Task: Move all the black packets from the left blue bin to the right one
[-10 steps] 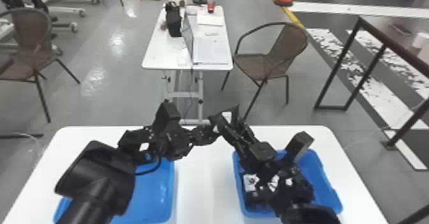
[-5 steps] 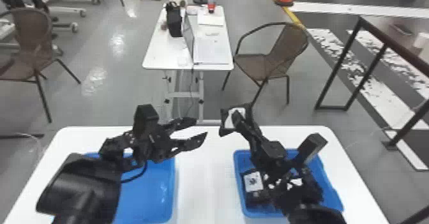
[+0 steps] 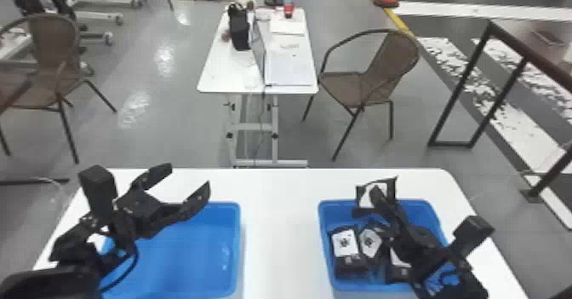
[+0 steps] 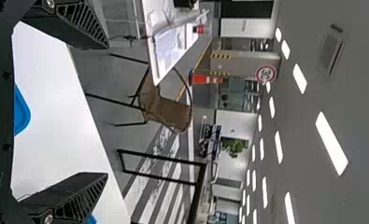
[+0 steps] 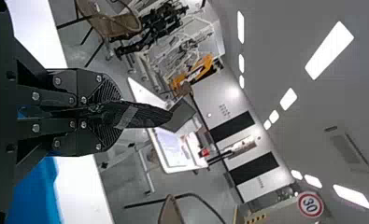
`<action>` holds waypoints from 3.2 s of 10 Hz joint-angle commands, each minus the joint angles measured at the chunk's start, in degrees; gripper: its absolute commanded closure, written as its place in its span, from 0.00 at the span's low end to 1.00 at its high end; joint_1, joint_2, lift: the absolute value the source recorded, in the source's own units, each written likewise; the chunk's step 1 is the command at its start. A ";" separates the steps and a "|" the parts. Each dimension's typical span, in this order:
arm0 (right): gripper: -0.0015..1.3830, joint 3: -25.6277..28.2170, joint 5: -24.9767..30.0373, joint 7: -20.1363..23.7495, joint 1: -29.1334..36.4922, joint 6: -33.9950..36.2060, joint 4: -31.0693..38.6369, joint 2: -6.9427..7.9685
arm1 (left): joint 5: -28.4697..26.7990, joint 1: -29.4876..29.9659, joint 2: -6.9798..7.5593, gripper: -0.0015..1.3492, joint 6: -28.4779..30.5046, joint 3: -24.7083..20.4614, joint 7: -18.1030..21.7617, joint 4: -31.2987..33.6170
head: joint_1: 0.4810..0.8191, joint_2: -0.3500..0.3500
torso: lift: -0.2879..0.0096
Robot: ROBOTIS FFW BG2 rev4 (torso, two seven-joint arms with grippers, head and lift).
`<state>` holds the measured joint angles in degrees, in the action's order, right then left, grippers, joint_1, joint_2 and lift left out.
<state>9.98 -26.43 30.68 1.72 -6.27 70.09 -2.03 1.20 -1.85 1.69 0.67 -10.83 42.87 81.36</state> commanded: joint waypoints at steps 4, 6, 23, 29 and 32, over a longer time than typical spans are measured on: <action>0.37 5.84 4.63 -2.03 -0.05 0.91 -8.12 -1.05 | 6.98 6.07 0.16 0.00 -0.49 -4.91 -1.65 6.71 | 0.63 0.44 | 0.97; 0.03 7.51 10.87 -8.53 3.55 0.56 -1.62 -0.70 | 7.86 7.56 -0.81 0.09 -1.81 -5.35 -1.65 7.50 | 0.63 0.40 | 0.97; 0.18 6.80 19.57 -10.20 31.68 -4.80 38.20 2.08 | 3.55 26.37 -1.83 0.10 3.46 0.28 -14.13 29.56 | 0.63 0.32 | 0.97; 0.18 6.72 19.84 -9.58 31.32 -3.93 38.55 2.08 | 3.99 27.07 -1.83 0.09 5.13 0.02 -14.22 29.29 | 0.63 0.33 | 0.97; 0.18 6.72 19.84 -9.58 31.32 -3.84 38.55 2.08 | 4.17 27.07 -1.83 0.09 5.48 0.19 -14.22 29.03 | 0.63 0.33 | 0.97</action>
<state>16.70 -6.54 21.11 33.05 -10.11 108.64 0.00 5.31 25.22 0.00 6.09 -10.63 28.66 110.47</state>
